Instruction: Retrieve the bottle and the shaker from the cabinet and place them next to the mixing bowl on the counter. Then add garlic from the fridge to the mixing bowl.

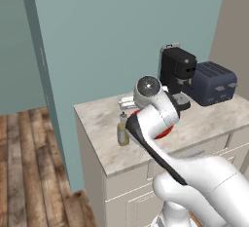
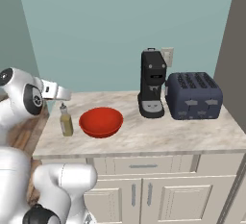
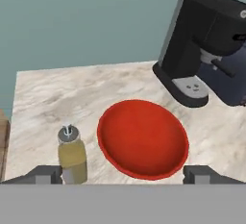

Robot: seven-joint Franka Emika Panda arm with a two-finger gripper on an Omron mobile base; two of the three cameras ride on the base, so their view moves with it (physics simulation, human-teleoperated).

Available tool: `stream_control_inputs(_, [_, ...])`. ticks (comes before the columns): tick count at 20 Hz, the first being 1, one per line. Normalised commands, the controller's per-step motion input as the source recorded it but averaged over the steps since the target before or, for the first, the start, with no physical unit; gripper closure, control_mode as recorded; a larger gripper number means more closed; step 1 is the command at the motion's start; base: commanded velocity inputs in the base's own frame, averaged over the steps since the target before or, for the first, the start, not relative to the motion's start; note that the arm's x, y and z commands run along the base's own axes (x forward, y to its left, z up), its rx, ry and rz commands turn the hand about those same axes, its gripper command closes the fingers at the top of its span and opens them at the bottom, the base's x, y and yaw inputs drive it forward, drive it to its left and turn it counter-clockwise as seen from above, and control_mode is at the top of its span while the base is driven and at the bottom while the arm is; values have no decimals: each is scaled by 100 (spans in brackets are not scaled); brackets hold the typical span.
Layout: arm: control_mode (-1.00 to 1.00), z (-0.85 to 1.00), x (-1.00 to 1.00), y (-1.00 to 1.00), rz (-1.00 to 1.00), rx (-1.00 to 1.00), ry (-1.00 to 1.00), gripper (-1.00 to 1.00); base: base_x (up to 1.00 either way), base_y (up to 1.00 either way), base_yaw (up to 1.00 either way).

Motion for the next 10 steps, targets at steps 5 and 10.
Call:
stream_control_inputs(5, [-100, 6, 0, -27, 27, 3, 13, -100, 0, 0, 0])
stream_control_inputs(10, [-100, 8, 4, -30, 12, 0, 12, -100, 0, 0, 0])
